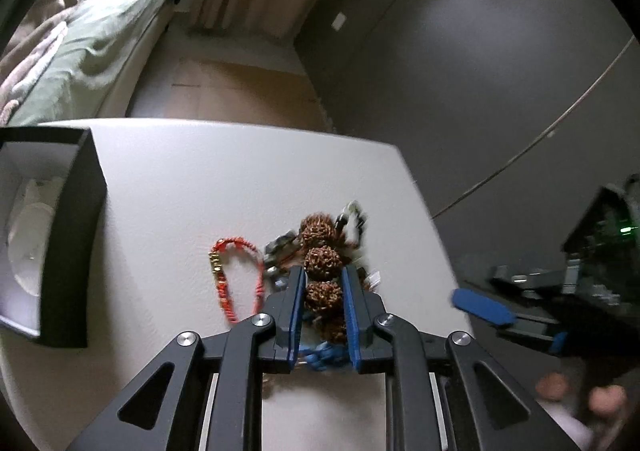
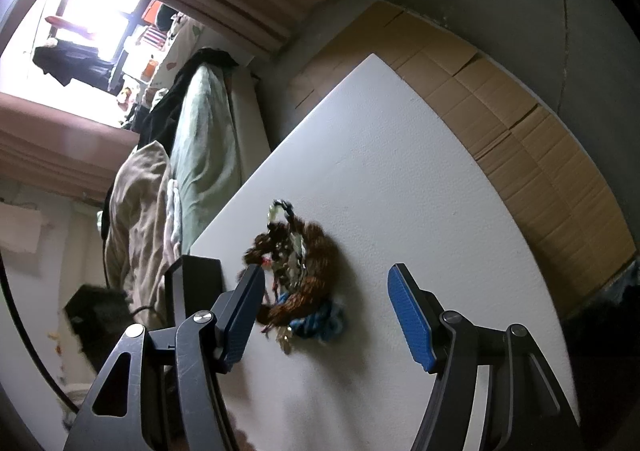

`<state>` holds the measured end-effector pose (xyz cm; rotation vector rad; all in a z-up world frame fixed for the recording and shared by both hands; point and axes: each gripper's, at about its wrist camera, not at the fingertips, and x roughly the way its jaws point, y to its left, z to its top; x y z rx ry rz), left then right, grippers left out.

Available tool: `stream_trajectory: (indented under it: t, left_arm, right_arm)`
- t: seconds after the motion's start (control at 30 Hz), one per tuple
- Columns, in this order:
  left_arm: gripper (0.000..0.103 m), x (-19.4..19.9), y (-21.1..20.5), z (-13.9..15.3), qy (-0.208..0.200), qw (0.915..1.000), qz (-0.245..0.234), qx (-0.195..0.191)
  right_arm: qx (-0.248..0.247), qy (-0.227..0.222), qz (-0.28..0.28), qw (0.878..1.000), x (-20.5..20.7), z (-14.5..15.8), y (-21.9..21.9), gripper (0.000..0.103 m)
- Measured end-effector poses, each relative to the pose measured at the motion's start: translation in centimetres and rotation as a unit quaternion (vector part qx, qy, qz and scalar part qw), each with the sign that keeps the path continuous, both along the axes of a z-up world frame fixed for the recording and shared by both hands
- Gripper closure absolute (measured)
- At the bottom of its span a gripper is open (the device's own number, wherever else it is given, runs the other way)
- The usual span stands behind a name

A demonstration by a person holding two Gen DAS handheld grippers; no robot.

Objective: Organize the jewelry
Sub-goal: 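Close the left gripper on the brown rudraksha bead bracelet, then lift the brown bracelet with the left gripper while the right gripper grasps the blue beaded bracelet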

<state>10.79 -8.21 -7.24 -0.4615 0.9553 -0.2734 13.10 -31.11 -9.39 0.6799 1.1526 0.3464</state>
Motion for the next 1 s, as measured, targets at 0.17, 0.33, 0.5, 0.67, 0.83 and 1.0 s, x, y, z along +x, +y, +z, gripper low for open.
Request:
stream_trajectory:
  t: [0.17,0.33,0.5,0.67,0.83,1.0]
  left_arm:
    - [0.084,-1.0,0.6,2.2,-0.023,0.9991,-0.006,-0.034]
    - [0.084,-1.7,1.7,3.9,-0.038,0.9977,-0.003,-0.056]
    - [0.084,-1.6,2.4,3.8,-0.033,0.9986,0.002,-0.042]
    - [0.084,-1.1,3.2,2.6,-0.005,0.9992,0.017,-0.037]
    - [0.084,-2.0,4.2,4.8,-0.042,0.9977,0.015,-0.051]
    - [0.084,-2.6,5.9,6.2,-0.059,0.9962,0.033,-0.056]
  right_arm:
    - [-0.004,-0.001,0.006,1.0,0.0,0.0,0.6,0.037]
    - [-0.007,0.0,0.014,1.0,0.2,-0.1,1.4,0.037]
    - [0.004,0.003,0.04,0.999,0.4,-0.5,3.1,0.039]
    - [-0.001,0.011,0.063,0.998,0.5,-1.1,5.1,0.043]
    - [-0.004,0.012,0.069,0.998,0.6,-1.3,5.8,0.043]
    - [-0.02,0.008,0.083,0.996,0.3,-0.8,6.1,0.043]
